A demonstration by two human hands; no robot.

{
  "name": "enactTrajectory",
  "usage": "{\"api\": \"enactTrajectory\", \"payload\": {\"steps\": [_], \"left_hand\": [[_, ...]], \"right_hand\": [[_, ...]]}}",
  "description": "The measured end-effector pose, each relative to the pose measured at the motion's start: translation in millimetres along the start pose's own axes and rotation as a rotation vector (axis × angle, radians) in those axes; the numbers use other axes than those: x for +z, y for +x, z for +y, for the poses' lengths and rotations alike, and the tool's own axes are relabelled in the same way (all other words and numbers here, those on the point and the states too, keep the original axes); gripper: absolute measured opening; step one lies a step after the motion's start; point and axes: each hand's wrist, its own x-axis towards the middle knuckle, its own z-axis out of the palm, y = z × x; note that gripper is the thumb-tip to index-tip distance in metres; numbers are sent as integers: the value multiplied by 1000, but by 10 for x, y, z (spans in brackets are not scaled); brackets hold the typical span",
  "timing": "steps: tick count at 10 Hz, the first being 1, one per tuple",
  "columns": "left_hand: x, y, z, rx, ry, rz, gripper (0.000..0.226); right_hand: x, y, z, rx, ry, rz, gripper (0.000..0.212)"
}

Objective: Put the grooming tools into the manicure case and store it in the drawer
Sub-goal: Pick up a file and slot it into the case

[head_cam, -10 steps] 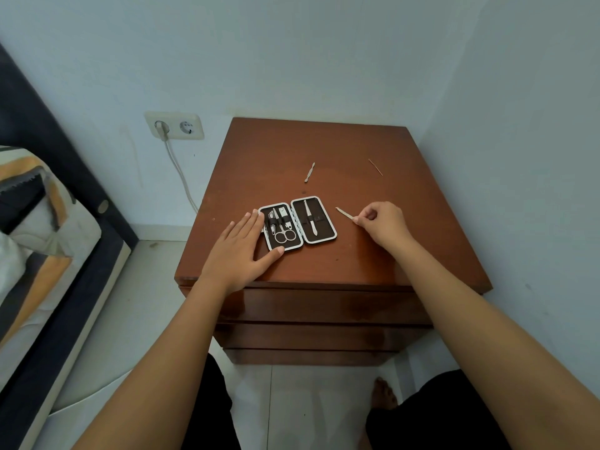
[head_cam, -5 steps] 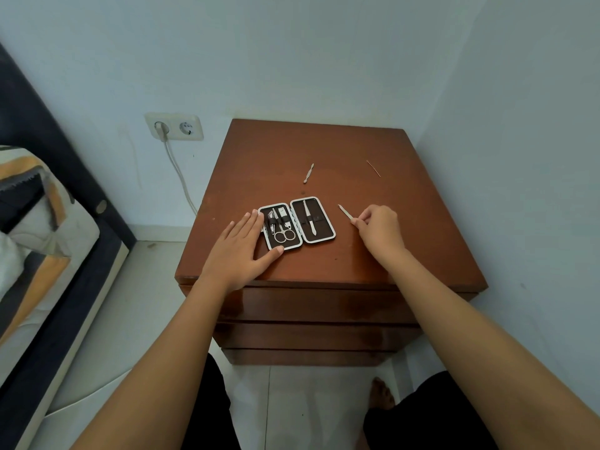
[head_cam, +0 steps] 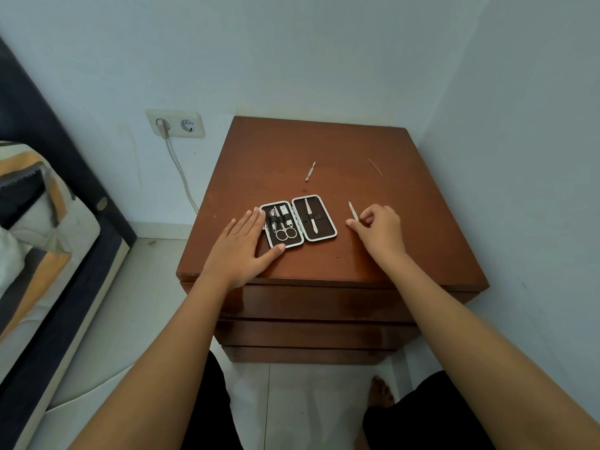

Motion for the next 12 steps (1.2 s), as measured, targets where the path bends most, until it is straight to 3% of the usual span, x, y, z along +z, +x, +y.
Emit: {"api": "enactTrajectory", "payload": {"steps": [2, 4, 6, 7, 9, 11, 12], "left_hand": [[-6, -2, 11, 1, 2, -4, 88], [-7, -7, 11, -1, 15, -12, 92], [-14, -3, 17, -2, 7, -11, 94], [-12, -7, 13, 0, 8, -7, 96], [-5, -3, 15, -3, 9, -7, 89], [-15, -10, 19, -1, 0, 0, 89], [-11, -11, 24, 0, 3, -2, 88]], "right_hand": [[-53, 75, 8, 35, 67, -75, 10], [-17, 111, -33, 7, -64, -156, 11], [28, -19, -78, -143, -263, -148, 14], [16, -58, -91, -135, -189, -151, 7], [-3, -22, -70, -89, -10, -142, 15], [-40, -84, 43, -143, 11, -77, 3], [-69, -90, 100, -77, 3, -35, 11]]}}
